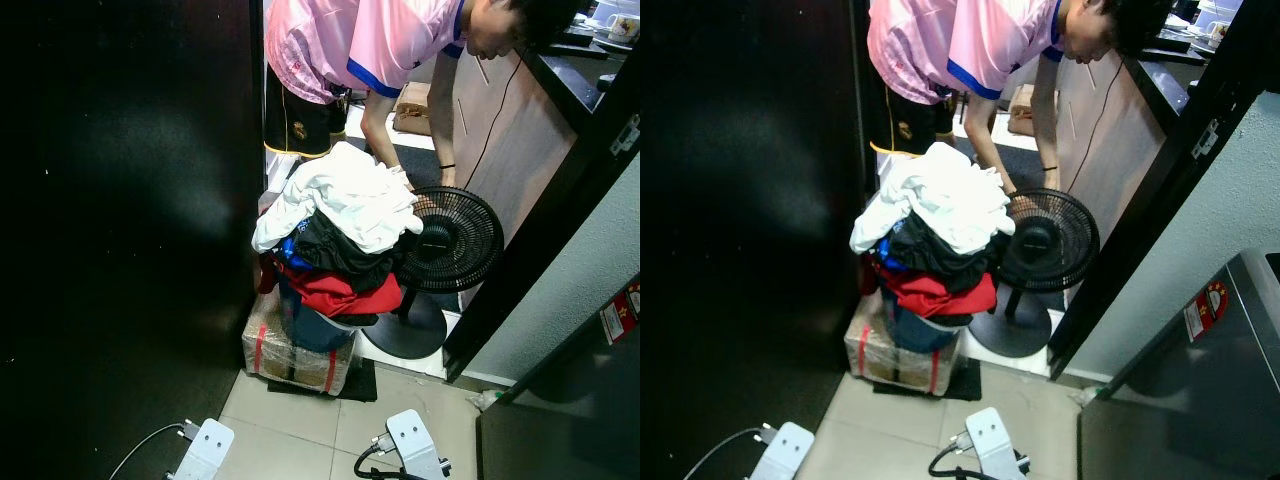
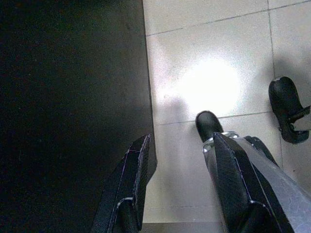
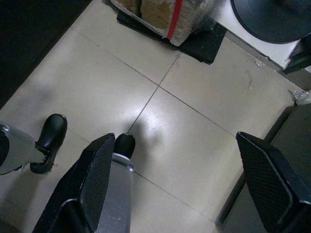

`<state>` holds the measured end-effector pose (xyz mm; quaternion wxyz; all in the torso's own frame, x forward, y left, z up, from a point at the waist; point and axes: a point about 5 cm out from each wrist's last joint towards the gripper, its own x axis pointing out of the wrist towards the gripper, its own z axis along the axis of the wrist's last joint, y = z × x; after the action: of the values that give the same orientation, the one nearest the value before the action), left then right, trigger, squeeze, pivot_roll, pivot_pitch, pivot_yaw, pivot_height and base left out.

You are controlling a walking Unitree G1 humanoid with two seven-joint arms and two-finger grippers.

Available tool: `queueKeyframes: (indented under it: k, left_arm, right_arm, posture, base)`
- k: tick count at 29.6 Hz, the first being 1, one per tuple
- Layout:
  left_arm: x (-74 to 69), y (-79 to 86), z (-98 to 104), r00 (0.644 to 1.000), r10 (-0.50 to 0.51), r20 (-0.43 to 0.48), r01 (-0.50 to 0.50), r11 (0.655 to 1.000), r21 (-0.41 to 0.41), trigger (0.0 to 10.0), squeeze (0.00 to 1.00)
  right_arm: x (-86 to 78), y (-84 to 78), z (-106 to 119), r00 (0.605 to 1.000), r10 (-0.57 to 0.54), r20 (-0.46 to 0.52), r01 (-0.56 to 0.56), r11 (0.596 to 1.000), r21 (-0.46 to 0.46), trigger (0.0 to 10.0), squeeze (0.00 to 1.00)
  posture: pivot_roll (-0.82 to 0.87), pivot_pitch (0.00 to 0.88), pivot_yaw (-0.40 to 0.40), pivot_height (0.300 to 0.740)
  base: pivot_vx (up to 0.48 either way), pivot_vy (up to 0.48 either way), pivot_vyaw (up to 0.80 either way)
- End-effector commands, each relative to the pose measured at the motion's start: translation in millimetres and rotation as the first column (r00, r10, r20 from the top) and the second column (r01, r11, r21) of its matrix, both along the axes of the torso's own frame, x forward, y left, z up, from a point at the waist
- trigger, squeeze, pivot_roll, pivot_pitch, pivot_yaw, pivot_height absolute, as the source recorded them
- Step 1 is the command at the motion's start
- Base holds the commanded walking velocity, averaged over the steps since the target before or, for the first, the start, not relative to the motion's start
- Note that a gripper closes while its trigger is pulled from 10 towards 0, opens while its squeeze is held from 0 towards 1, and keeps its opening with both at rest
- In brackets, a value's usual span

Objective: Clothes washing

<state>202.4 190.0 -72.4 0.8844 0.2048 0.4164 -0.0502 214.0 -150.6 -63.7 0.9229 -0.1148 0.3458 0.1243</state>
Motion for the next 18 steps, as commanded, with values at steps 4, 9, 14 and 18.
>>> queueKeyframes:
  k: [4, 9, 14, 18]
  left_arm:
    - [-4.4, -1.8, -2.9, 1.000, -0.007, -0.023, 0.007, 1.000, -0.001, 10.0, 0.00]
    - [-6.0, -1.6, -3.9, 0.999, 0.018, -0.028, -0.019, 1.000, -0.009, 10.0, 0.00]
    - [-6.6, -0.5, -3.9, 1.000, 0.006, -0.027, -0.007, 1.000, -0.002, 10.0, 0.00]
    - [-6.7, -0.4, -4.0, 1.000, 0.006, -0.027, -0.006, 1.000, -0.002, 10.0, 0.00]
  right_arm:
    - [-1.9, -2.3, -1.5, 1.000, -0.008, -0.014, 0.008, 1.000, -0.004, 10.0, 0.00]
    - [-0.9, -1.3, -1.0, 1.000, 0.010, -0.013, -0.010, 1.000, -0.011, 10.0, 0.00]
    - [-1.8, -0.8, -1.5, 1.000, 0.004, -0.015, -0.004, 1.000, -0.006, 10.0, 0.00]
    - [-1.8, -0.7, -1.5, 1.000, 0.005, -0.015, -0.005, 1.000, -0.005, 10.0, 0.00]
  posture:
    - [0.06, 0.019, -0.021, 0.740]
    - [0.06, 0.021, -0.023, 0.740]
    - [0.07, 0.024, -0.021, 0.740]
    - [0.06, 0.024, -0.019, 0.740]
  base:
    - [0.000, 0.000, 0.00]
    - [0.000, 0.000, 0.00]
    - [0.000, 0.000, 0.00]
    - [0.000, 0.000, 0.00]
